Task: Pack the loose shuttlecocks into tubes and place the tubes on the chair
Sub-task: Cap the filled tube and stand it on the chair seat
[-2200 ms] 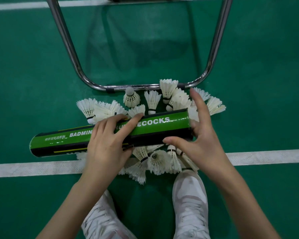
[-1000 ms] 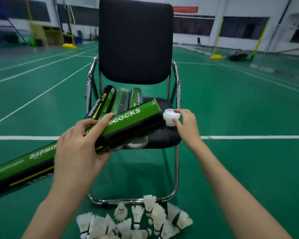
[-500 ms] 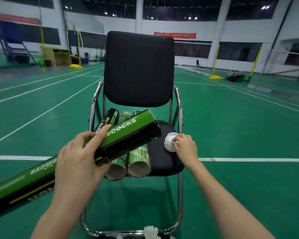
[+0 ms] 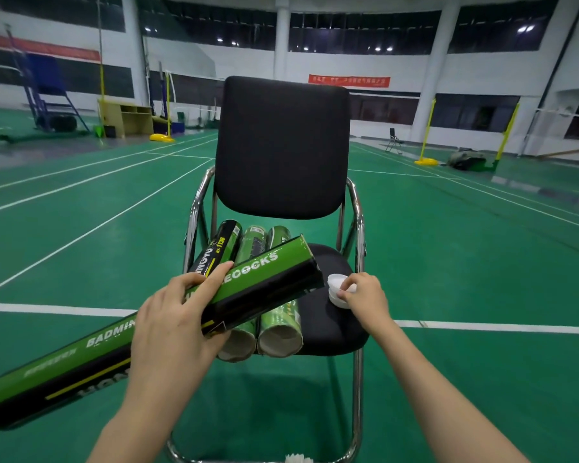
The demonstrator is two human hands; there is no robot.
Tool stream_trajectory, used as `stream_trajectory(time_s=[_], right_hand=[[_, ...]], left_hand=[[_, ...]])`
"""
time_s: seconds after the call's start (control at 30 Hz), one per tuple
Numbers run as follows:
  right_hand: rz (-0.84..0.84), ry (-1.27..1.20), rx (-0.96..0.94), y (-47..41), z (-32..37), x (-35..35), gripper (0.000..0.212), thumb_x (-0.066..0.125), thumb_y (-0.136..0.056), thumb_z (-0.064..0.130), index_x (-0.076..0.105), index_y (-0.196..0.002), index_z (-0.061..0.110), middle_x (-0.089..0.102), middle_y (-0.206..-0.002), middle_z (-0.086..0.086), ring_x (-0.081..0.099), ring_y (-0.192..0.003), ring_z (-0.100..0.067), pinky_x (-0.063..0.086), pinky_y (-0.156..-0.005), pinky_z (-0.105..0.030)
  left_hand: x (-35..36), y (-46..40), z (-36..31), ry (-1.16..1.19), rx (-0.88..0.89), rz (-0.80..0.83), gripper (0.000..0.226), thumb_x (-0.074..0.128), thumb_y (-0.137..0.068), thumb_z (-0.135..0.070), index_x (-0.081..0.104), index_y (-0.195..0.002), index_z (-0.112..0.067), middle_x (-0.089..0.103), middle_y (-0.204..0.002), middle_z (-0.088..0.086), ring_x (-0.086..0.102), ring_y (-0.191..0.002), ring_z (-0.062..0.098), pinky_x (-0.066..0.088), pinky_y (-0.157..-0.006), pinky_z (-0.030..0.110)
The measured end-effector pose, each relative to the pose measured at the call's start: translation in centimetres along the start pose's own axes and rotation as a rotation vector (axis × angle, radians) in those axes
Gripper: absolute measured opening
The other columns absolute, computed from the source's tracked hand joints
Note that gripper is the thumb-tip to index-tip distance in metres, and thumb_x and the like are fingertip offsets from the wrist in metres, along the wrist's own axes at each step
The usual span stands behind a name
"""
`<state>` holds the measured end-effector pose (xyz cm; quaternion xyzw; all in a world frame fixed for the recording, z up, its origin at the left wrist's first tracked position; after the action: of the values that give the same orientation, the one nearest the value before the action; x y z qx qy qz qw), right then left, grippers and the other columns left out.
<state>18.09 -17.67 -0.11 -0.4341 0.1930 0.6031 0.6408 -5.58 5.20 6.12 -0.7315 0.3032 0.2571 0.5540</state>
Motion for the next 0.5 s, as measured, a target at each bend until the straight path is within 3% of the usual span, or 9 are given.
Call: stream_trajectory(time_s=[0.17, 0.27, 0.37, 0.5], right_hand=[[-0.104, -0.261, -0.068, 1.0, 2.4, -2.6, 0.017, 0.069, -0.079, 0.015, 0.056, -0.068, 0.017, 0.058, -0.101, 0.000, 0.048, -0.111, -0.023, 0.036, -0.087, -0.033], [-0.135, -0.570, -0.105, 2.9, 5.2, -5.4, 0.019, 0.066, -0.082, 0.014, 0.054, -0.068, 0.017, 0.052, -0.116, 0.006, 0.043, -0.118, -0.015, 0.031, -0.095, -0.030], [-0.056, -0.975, -0.096, 5.2, 7.7, -7.8, 0.023, 0.064, -0.084, 0.015, 0.052, -0.066, 0.022, 0.053, -0.125, 0.010, 0.047, -0.123, -0.011, 0.035, -0.100, -0.031], [0.159, -1.308, -0.104, 7.8, 10.5, -9.6, 0.016, 0.068, -0.072, 0.029, 0.054, -0.066, 0.026, 0.058, -0.114, -0.006, 0.052, -0.111, -0.022, 0.034, -0.103, -0.041]], left_hand=[[0.0, -0.3, 0.1, -0.014, 0.018, 0.000, 0.099, 0.091, -0.045, -0.019, 0.049, -0.134, -0.029, 0.059, -0.102, 0.007, 0.057, -0.086, 0.030, 0.048, -0.076, 0.047], [0.1, -0.9, -0.1, -0.025, 0.033, 0.003, 0.101, 0.091, -0.045, -0.020, 0.047, -0.135, -0.030, 0.059, -0.104, 0.006, 0.057, -0.089, 0.030, 0.047, -0.078, 0.047], [-0.2, -1.5, -0.6, -0.033, 0.062, -0.011, 0.102, 0.091, -0.046, -0.021, 0.045, -0.136, -0.031, 0.059, -0.105, 0.006, 0.057, -0.091, 0.029, 0.047, -0.080, 0.047], [-1.3, -2.4, -1.7, -0.011, 0.086, -0.051, 0.100, 0.090, -0.048, -0.022, 0.044, -0.136, -0.032, 0.059, -0.107, 0.006, 0.057, -0.094, 0.030, 0.047, -0.081, 0.047]])
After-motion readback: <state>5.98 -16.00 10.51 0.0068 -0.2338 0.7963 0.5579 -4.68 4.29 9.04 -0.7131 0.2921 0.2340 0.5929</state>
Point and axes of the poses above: each hand's wrist, its own y-axis away from the middle knuckle, its own x-axis out of the palm, z = x × y, the point moved 4 cm from there along -y, towards the middle knuckle
